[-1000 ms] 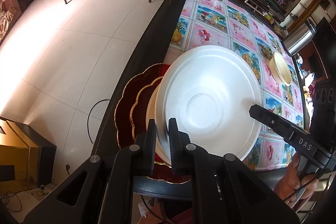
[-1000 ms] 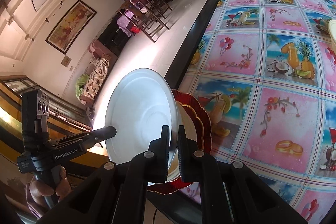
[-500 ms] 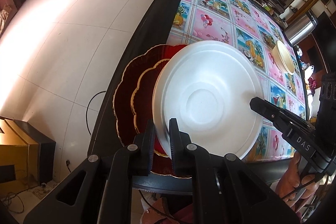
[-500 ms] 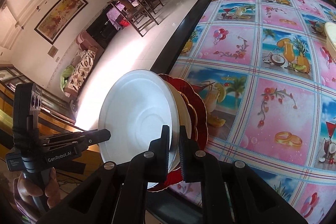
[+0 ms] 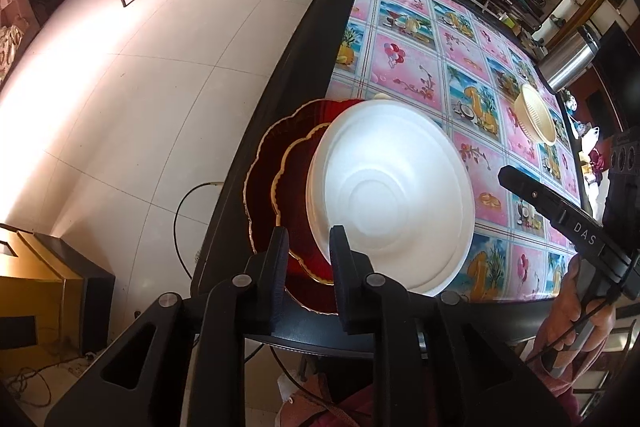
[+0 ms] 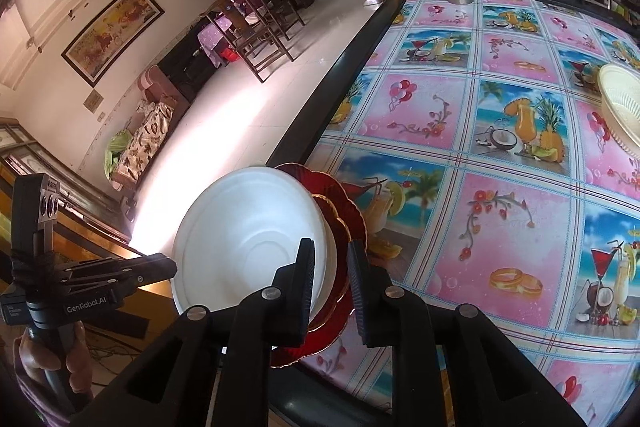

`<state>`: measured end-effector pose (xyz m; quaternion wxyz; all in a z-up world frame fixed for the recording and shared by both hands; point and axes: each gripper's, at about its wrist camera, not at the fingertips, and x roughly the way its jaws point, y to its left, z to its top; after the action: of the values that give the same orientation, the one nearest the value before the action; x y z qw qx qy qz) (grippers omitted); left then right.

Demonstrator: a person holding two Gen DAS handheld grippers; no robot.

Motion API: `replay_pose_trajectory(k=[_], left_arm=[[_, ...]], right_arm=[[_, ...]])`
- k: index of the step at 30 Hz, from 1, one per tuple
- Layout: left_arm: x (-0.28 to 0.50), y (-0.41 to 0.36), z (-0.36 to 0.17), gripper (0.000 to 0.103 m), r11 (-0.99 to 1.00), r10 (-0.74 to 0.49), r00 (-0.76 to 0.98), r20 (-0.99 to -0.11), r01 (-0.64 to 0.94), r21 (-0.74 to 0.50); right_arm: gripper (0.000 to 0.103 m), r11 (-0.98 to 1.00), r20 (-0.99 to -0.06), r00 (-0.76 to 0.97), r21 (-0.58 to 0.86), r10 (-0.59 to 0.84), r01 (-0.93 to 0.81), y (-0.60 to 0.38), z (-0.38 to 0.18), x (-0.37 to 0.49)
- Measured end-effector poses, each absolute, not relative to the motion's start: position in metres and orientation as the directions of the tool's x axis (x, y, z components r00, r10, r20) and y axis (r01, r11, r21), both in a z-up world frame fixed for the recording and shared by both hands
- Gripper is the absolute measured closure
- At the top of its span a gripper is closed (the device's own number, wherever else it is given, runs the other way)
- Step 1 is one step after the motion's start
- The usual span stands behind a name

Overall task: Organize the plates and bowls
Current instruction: 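Open the left tool and move it toward the cream ribbed bowl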

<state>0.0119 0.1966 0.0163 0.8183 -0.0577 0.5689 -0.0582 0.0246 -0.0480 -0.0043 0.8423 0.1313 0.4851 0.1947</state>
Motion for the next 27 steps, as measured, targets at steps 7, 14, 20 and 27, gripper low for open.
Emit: replay_pose_trajectory(k=[7, 14, 20, 27], left_arm=[[-0.003, 0.17, 0.064, 0.084, 0.986, -0.168, 0.48, -0.861, 0.075, -0.151], [0.007, 0.056, 0.079, 0.046, 0.931, -0.343, 0.489, -0.802, 0.288, -0.223], [0.055, -0.034, 0.052, 0.046, 0.891, -0.434, 0.392, -0.811, 0.323, -0.32], [0.123, -0.109, 0.019, 0.046, 0.916, -0.389, 0.358, -0.849, 0.251, -0.314]], right_arm=[[0.083, 0.891, -0.744, 0.504, 0.431, 0.439, -0.14, -0.094, 0.006, 0.028], [0.083, 0.892, -0.724, 0.573, 0.45, 0.384, -0.03, -0.176, 0.016, 0.025], [0.083, 0.887, -0.719, 0.632, 0.45, 0.289, 0.106, -0.271, 0.022, 0.021], [0.081, 0.852, -0.732, 0.648, 0.463, 0.211, 0.246, -0.372, 0.019, 0.041]])
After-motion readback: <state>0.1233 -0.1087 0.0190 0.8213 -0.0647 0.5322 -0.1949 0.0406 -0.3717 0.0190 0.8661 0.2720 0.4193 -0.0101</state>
